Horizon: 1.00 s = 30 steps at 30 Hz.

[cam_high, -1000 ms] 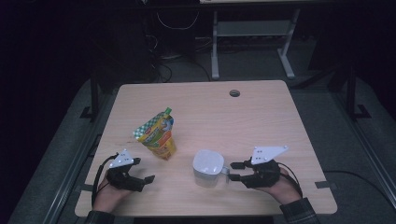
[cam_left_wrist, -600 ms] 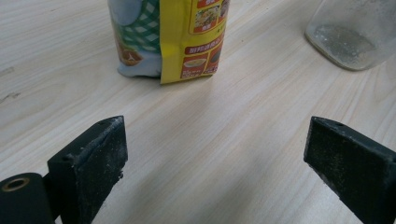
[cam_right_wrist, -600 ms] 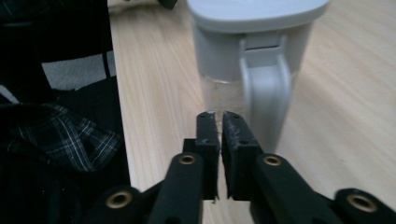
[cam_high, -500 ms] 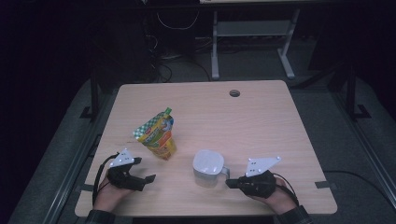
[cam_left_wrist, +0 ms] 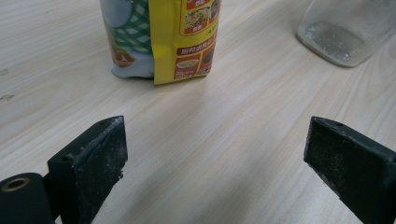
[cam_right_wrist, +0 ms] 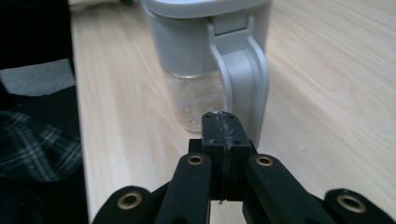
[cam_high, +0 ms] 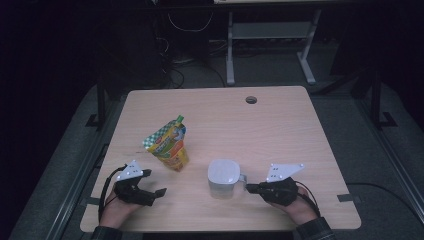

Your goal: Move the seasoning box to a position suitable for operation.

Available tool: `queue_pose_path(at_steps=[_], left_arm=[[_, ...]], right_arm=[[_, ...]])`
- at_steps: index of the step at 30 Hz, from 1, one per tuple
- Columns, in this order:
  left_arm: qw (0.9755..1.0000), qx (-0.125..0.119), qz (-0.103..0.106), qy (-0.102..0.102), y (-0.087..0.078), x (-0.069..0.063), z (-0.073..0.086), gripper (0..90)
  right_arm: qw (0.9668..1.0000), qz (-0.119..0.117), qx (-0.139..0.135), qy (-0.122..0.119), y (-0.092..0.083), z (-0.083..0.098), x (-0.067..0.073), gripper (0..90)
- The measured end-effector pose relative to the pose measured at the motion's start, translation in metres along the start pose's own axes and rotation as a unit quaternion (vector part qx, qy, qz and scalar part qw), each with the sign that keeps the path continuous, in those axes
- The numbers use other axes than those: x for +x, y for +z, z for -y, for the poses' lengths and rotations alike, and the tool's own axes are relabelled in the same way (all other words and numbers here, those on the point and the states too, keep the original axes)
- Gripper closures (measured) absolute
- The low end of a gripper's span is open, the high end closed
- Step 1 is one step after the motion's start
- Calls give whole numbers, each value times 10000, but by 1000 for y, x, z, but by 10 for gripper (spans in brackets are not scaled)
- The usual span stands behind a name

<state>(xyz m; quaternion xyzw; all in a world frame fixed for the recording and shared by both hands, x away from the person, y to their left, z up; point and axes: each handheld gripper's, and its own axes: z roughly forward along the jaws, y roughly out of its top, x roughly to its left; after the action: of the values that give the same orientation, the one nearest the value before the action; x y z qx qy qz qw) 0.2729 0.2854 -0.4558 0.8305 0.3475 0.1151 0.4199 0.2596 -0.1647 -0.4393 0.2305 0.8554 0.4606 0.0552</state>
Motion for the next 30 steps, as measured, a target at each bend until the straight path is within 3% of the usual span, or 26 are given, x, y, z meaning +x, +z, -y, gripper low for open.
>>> queue_pose_path(at_steps=[15,21,26,27,29,30], left_arm=[[10000,-37,60,-55,0,0,1,58],[9999,-83,67,-83,-1,2,2,58],[9999,-126,45,-43,-5,-1,3,57],[9999,-162,48,-37,-6,-2,2,57],[9999,-163,51,-18,-6,-2,2,57],[9998,-175,58,-21,-6,-3,2,57]], right_arm=[[9992,381,22,93,8,-1,-19,898],[9994,335,-6,127,6,0,-23,862],[9985,445,-68,300,-8,8,-27,744],[9976,546,-101,410,-14,13,-30,641],[9971,603,-103,449,-15,15,-33,608],[9957,759,-72,526,-17,20,-37,525]])
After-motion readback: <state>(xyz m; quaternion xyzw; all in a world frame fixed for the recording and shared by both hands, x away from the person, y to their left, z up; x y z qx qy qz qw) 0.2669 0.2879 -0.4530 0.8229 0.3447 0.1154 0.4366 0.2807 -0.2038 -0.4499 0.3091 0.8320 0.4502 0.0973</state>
